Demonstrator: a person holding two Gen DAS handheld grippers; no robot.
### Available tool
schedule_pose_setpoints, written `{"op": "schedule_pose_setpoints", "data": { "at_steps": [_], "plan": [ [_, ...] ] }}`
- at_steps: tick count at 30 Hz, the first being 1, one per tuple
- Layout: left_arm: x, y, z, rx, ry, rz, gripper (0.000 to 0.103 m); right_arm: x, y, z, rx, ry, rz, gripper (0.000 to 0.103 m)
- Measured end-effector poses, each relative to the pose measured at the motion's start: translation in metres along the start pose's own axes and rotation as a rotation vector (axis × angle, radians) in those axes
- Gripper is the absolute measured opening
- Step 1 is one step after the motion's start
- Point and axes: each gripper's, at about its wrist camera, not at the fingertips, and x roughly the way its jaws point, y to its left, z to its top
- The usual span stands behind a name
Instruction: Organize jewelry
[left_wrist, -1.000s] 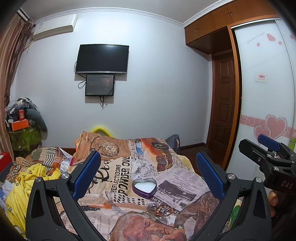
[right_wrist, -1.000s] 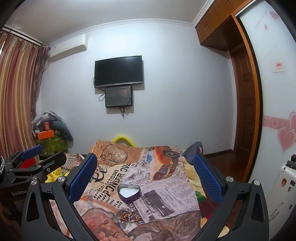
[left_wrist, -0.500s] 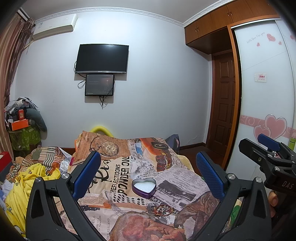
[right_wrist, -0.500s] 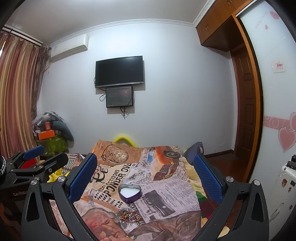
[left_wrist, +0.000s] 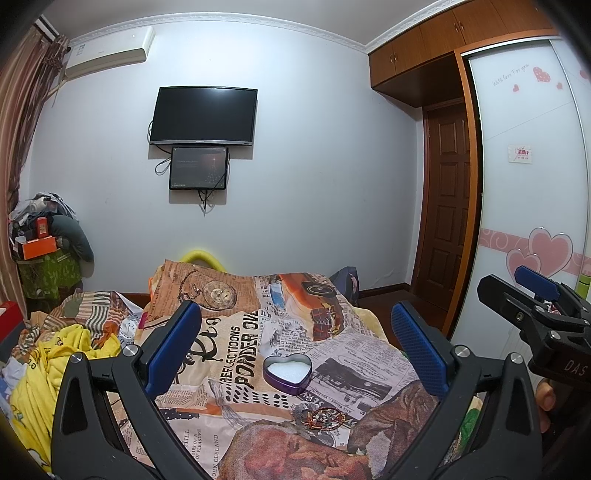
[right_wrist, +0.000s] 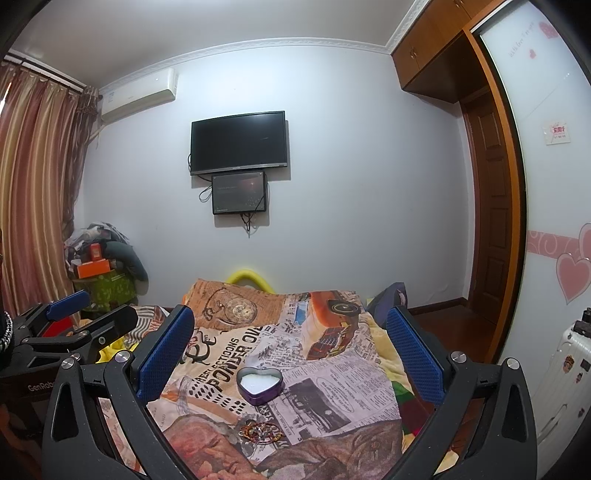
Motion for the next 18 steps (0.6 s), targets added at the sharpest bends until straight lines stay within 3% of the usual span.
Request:
{"op": "schedule_pose_setpoints", "data": {
  "at_steps": [11, 18],
  "plan": [
    [0.017, 0.002, -0.007, 0.0, 0.032, 0.001, 0.103, 0.014, -0.006, -0.005, 0.003, 0.023, 0.002, 0.103],
    [0.048, 0.012, -0.018, -0.005, 0.118, 0.011, 0.103, 0.034, -0.014, -0.015, 0.007, 0.077, -0.018, 0.103]
  ]
}}
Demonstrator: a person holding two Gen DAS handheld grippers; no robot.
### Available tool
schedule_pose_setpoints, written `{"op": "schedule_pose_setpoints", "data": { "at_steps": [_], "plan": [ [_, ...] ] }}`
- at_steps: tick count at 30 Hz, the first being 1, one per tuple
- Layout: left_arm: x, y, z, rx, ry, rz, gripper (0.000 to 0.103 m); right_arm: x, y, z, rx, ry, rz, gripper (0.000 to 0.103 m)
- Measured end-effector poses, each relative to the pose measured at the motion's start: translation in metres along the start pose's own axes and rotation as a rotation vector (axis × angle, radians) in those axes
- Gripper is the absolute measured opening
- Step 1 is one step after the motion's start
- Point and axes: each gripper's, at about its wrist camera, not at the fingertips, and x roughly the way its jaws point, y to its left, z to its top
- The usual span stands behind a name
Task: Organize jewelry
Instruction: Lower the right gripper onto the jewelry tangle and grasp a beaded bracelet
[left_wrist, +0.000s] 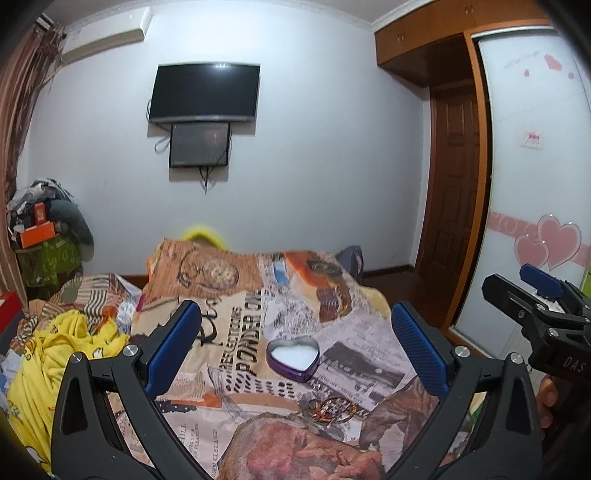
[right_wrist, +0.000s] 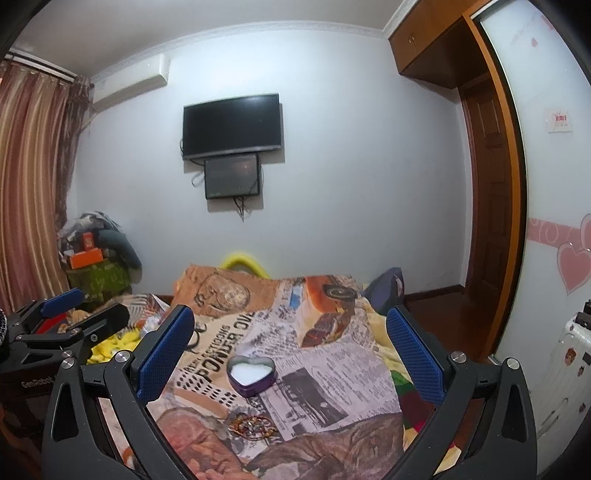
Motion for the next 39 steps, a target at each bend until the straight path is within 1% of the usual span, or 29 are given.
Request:
{"op": "schedule_pose_setpoints", "data": {
  "at_steps": [3, 5, 7, 8, 12, 15, 16, 20, 23, 25, 26, 27, 30, 31, 32, 33, 34, 35, 37, 39],
  "plan": [
    [0.021, 0.006, -0.006, 0.003, 0.059, 0.008, 0.103, 0.015, -0.006, -0.009, -0.003, 0.042, -0.023, 0.103],
    [0.039, 0.01, -0.014, 0.014, 0.115, 0.016, 0.103, 0.024, -0.01, -0.015, -0.005, 0.07, -0.037, 0.103],
    [0.056, 0.015, -0.024, 0.015, 0.164, 0.016, 0.103, 0.042, -0.016, -0.027, -0.004, 0.125, -0.051, 0.103],
    [0.065, 0.017, -0.03, 0.012, 0.196, 0.013, 0.103, 0.044, -0.017, -0.028, -0.004, 0.133, -0.051, 0.103],
    [0.097, 0.025, -0.051, 0.002, 0.304, 0.023, 0.103, 0.071, -0.026, -0.052, -0.008, 0.245, -0.06, 0.103],
    [0.123, 0.028, -0.069, 0.024, 0.405, 0.051, 0.103, 0.09, -0.028, -0.07, -0.013, 0.327, -0.047, 0.103],
    [0.13, 0.028, -0.074, 0.031, 0.433, 0.053, 0.103, 0.093, -0.027, -0.07, -0.014, 0.347, -0.041, 0.103],
    [0.149, 0.03, -0.093, 0.036, 0.501, 0.04, 0.103, 0.113, -0.024, -0.086, -0.023, 0.437, 0.011, 0.102],
    [0.159, 0.033, -0.102, 0.027, 0.542, 0.02, 0.103, 0.125, -0.019, -0.097, -0.032, 0.477, 0.062, 0.095],
    [0.165, 0.034, -0.105, 0.019, 0.561, 0.004, 0.099, 0.132, -0.014, -0.105, -0.04, 0.512, 0.105, 0.084],
    [0.169, 0.035, -0.106, 0.016, 0.569, -0.002, 0.094, 0.135, -0.012, -0.108, -0.043, 0.523, 0.119, 0.081],
    [0.171, 0.037, -0.108, 0.013, 0.58, -0.011, 0.089, 0.138, -0.009, -0.111, -0.048, 0.542, 0.143, 0.077],
    [0.178, 0.04, -0.111, -0.001, 0.61, -0.037, 0.082, 0.147, -0.002, -0.118, -0.056, 0.583, 0.204, 0.063],
    [0.179, 0.041, -0.112, -0.008, 0.617, -0.042, 0.08, 0.15, 0.0, -0.121, -0.057, 0.599, 0.231, 0.06],
    [0.18, 0.043, -0.113, -0.015, 0.622, -0.048, 0.078, 0.154, 0.003, -0.123, -0.06, 0.61, 0.249, 0.059],
    [0.181, 0.044, -0.114, -0.021, 0.626, -0.053, 0.077, 0.156, 0.006, -0.125, -0.066, 0.619, 0.266, 0.057],
    [0.181, 0.044, -0.113, -0.024, 0.625, -0.054, 0.077, 0.158, 0.009, -0.127, -0.075, 0.629, 0.284, 0.051],
    [0.181, 0.045, -0.113, -0.026, 0.624, -0.056, 0.076, 0.161, 0.012, -0.129, -0.082, 0.638, 0.296, 0.048],
    [0.181, 0.045, -0.113, -0.024, 0.629, -0.062, 0.075, 0.165, 0.016, -0.134, -0.089, 0.667, 0.329, 0.034],
    [0.182, 0.044, -0.113, -0.021, 0.635, -0.067, 0.074, 0.172, 0.019, -0.139, -0.087, 0.692, 0.35, 0.029]
  ]
}}
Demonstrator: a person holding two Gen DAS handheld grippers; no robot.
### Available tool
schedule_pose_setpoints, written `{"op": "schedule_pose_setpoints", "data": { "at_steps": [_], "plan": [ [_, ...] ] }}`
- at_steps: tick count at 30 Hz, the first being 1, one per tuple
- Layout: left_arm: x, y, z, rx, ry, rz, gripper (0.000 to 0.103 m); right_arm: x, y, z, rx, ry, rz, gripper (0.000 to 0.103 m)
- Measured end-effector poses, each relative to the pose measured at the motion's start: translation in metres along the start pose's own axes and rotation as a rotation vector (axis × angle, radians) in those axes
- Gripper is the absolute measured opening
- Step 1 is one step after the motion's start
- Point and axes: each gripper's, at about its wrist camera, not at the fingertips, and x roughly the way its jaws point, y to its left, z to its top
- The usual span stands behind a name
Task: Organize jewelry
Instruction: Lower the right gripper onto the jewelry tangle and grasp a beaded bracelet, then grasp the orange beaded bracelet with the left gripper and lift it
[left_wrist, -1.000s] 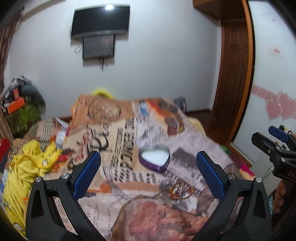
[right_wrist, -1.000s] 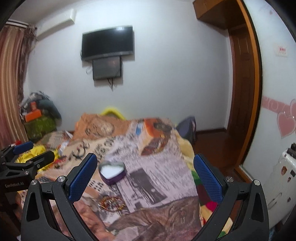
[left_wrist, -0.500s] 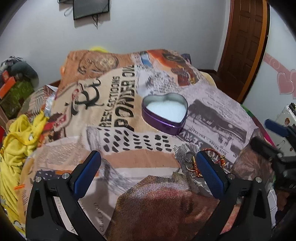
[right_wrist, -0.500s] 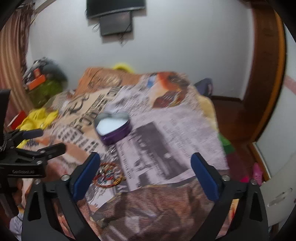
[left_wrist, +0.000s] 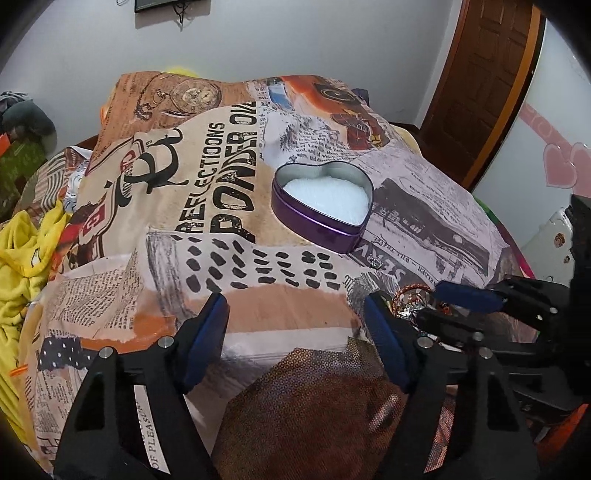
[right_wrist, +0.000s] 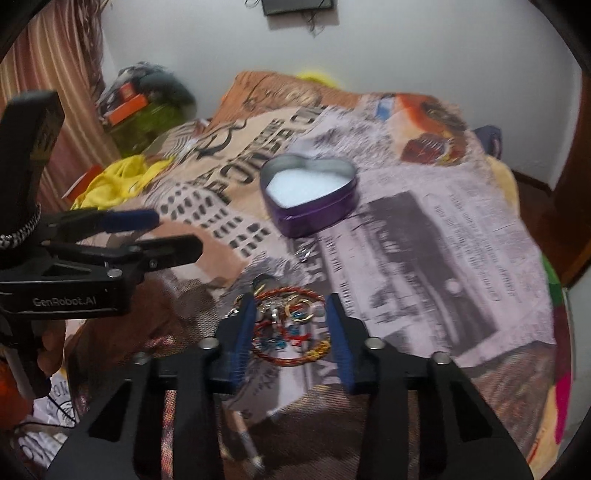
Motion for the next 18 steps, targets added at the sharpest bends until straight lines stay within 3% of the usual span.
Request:
{"op": "schedule_pose_setpoints", "data": {
  "at_steps": [2, 9, 18],
  "plan": [
    [0.001, 0.0, 0.0, 0.003, 0.001, 0.002, 0.073, 0.006, 0.001, 0.0, -0.007, 0.017, 0.012, 0.025],
    [0.005, -0.001, 0.0, 0.013, 0.017, -0.023, 0.05, 0.016, 0.008, 0.001, -0.041, 0.037, 0.035, 0.016],
    [0.005, -0.012, 0.0, 0.027, 0.037, -0.062, 0.041, 0.023, 0.011, 0.004, -0.068, 0.048, 0.036, 0.01]
  ]
}}
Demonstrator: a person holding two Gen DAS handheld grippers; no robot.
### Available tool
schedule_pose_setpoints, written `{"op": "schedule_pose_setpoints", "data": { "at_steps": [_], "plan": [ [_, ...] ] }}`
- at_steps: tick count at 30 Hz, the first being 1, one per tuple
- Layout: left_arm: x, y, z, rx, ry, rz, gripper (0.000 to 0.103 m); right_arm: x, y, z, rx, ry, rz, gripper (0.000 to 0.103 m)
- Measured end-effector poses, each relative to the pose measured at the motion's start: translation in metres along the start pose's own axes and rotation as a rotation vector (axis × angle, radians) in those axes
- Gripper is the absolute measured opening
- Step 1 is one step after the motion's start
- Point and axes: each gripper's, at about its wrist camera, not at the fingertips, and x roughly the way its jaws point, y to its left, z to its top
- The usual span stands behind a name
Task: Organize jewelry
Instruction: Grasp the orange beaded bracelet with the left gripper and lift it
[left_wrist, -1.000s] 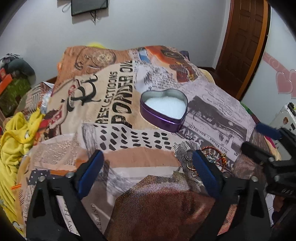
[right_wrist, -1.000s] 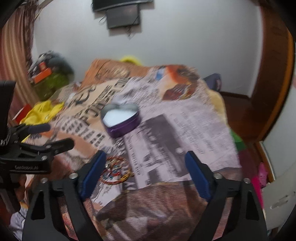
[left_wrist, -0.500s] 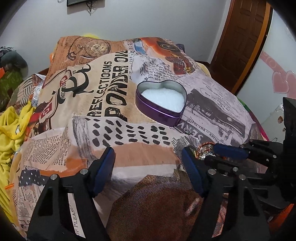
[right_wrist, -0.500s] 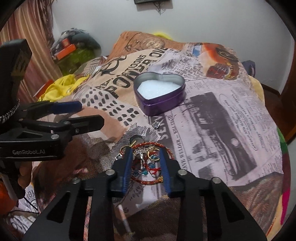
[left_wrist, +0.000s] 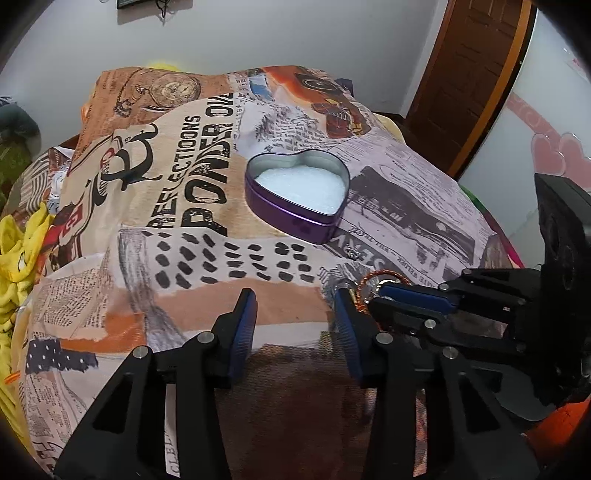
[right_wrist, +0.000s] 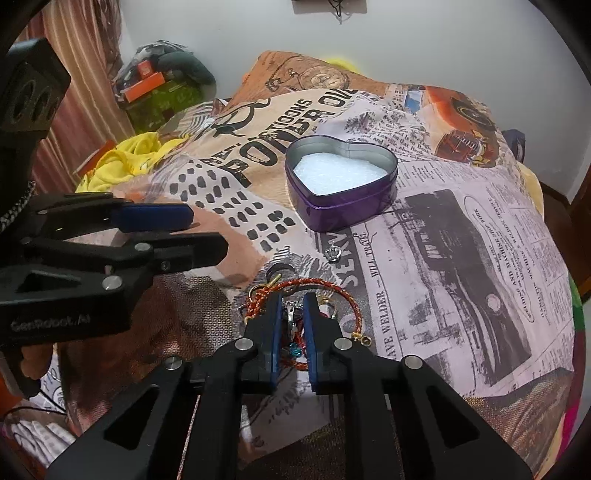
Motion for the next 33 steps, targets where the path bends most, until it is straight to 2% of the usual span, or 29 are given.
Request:
{"op": "schedule_pose_setpoints", "data": {
  "at_steps": [2, 4, 18, 29, 33],
  "plan": [
    [-0.001, -0.002, 0.0, 0.001, 0.003, -0.017, 0.036, -0.001, -0.001, 0.0, 0.011, -0.004, 0.003, 0.01],
    [-0.002, -0.006, -0.001, 0.006, 0.006, -0.022, 0.035, -0.005, -0.003, -0.001, 0.023, -0.015, -0.003, 0.004],
    [0.013, -0.035, -0.006, 0.038, 0.062, -0.064, 0.013, -0.052, -0.032, -0.006, 0.11, -0.119, -0.071, 0.004],
    [0.032, -0.039, -0.004, 0.024, 0.09, -0.058, 0.012, -0.058, -0.045, -0.013, 0.144, -0.143, -0.084, 0.004],
    [0.033, -0.041, -0.003, 0.025, 0.084, -0.055, 0.006, -0.058, -0.047, -0.015, 0.149, -0.145, -0.084, 0.004]
  ]
}}
